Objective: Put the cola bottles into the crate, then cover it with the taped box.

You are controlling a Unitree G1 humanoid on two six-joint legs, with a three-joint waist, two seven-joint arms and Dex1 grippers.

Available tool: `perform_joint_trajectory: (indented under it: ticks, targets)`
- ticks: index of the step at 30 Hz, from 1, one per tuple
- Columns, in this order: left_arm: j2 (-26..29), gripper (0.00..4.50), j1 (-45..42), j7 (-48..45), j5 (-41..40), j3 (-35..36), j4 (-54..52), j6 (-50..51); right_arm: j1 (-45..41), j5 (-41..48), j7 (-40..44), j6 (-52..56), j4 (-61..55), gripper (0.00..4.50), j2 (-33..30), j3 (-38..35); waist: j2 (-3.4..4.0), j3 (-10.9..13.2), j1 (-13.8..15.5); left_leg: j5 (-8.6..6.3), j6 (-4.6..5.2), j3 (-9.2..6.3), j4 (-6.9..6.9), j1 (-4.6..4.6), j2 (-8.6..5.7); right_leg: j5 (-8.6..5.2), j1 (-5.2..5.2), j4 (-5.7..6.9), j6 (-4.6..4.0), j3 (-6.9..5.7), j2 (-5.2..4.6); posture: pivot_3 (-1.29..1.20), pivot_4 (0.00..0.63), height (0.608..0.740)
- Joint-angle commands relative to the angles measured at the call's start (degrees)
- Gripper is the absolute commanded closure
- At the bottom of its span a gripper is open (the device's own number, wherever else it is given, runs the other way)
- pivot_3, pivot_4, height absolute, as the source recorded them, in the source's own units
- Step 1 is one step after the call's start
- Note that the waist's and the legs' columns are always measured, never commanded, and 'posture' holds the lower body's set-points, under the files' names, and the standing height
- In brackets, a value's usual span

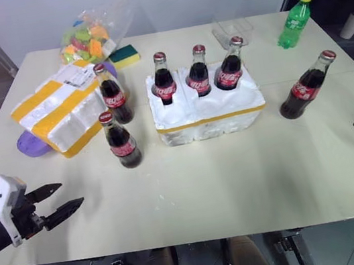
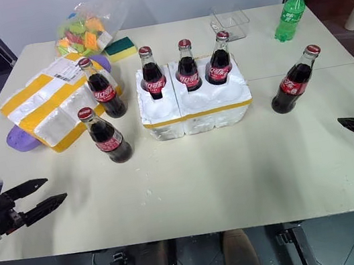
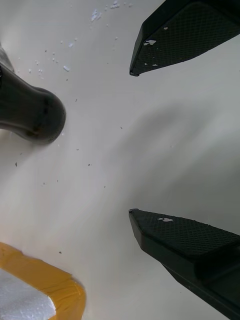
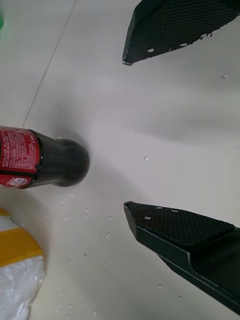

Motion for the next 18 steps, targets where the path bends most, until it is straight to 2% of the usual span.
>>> perform_joint_trajectory:
  ticks: [1, 12, 16, 18]
  targets:
    - [1.0, 0.04, -1.0, 0.7, 1.1, 0.9, -0.6, -1.3, 0.6, 0.1, 0.0, -1.2, -0.1, 0.00, 0.3, -1.9, 0.00, 0.0, 0.0, 0.00, 0.00, 0.00, 0.00, 0.00, 0.00, 0.00, 0.00, 0.00, 0.00, 0.00, 0.00, 0.00, 0.150, 0.739]
    - [0.0, 0.04, -6.4, 1.9, -2.0, 0.3, 0.6, 1.4, 0.7, 1.7, 0.4, 0.6, 0.7, 0.00, -0.4, -2.8, 0.00, 0.0, 0.0, 0.01, 0.01, 0.00, 0.02, 0.01, 0.00, 0.00, 0.02, 0.05, 0.01, 0.00, 0.02, 0.00, 0.150, 0.739]
    - [0.7, 0.04, -9.2, 1.0, -3.7, -0.8, 0.0, 3.0, 1.8, 3.9, 3.3, 3.8, -3.0, 0.00, -1.9, -5.2, 0.00, 0.0, 0.1, 0.01, 0.01, 0.00, 0.05, 0.02, 0.00, 0.01, 0.05, 0.08, 0.01, 0.00, 0.03, 0.00, 0.150, 0.739]
    - [2.2, 0.04, -10.9, -1.4, -4.2, -2.8, -0.7, 3.1, 3.8, 8.0, 8.2, 9.2, -8.8, 0.00, -3.5, -7.8, 0.03, 0.0, 0.1, 0.01, 0.01, 0.00, 0.05, 0.04, 0.00, 0.01, 0.05, 0.10, 0.01, 0.00, 0.03, 0.00, 0.150, 0.739]
